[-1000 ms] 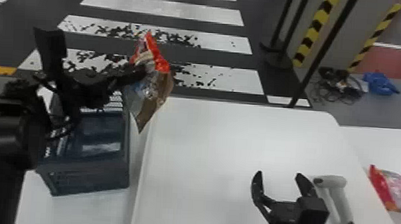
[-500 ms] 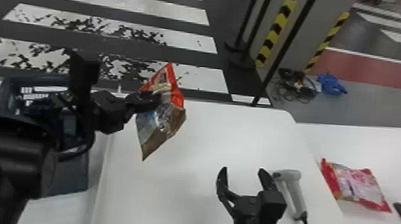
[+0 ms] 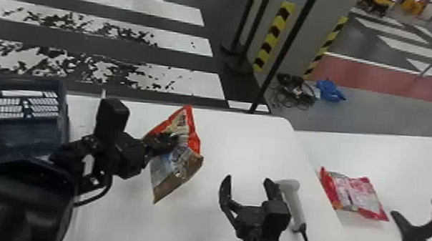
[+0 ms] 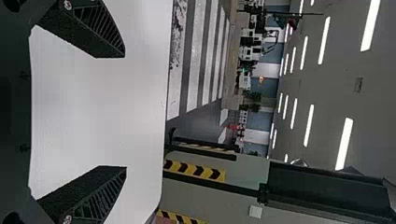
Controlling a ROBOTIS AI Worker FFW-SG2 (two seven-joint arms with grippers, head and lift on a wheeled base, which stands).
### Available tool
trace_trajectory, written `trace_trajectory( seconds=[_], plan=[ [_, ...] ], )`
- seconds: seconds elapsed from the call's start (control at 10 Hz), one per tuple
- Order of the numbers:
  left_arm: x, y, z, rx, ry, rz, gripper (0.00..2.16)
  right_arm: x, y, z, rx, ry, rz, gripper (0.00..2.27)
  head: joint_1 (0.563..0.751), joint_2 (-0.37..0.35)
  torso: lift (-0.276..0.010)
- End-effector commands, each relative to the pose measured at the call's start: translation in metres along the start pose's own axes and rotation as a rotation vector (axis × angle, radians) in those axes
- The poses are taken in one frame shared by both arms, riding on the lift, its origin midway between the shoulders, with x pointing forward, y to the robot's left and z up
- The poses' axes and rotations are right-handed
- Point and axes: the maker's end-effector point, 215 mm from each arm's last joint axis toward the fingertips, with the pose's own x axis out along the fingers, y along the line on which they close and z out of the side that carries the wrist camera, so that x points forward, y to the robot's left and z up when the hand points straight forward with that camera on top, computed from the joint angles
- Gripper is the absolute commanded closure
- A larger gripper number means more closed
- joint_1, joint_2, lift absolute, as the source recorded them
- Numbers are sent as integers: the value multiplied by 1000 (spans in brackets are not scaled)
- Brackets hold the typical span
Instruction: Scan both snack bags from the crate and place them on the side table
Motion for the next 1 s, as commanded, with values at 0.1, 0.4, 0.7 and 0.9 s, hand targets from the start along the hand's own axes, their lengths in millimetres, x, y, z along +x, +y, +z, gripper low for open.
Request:
trace_trajectory(
  seconds=[0.1,0.4,0.7,0.9],
  plan=[
    [18,-27,-28,1,39,-45,2142,6,-17,11,1,-24,-43,66,695,-350,-98],
    [30,-34,-54,28,64,-45,1575,8,-32,17,4,-39,-75,66,695,-350,-98],
    [33,-28,-47,41,62,-46,-2,9,-35,18,18,-40,-84,66,695,-350,-98],
    [31,-20,-36,42,38,-27,33,8,-35,20,17,-42,-83,66,695,-350,-98]
  ],
)
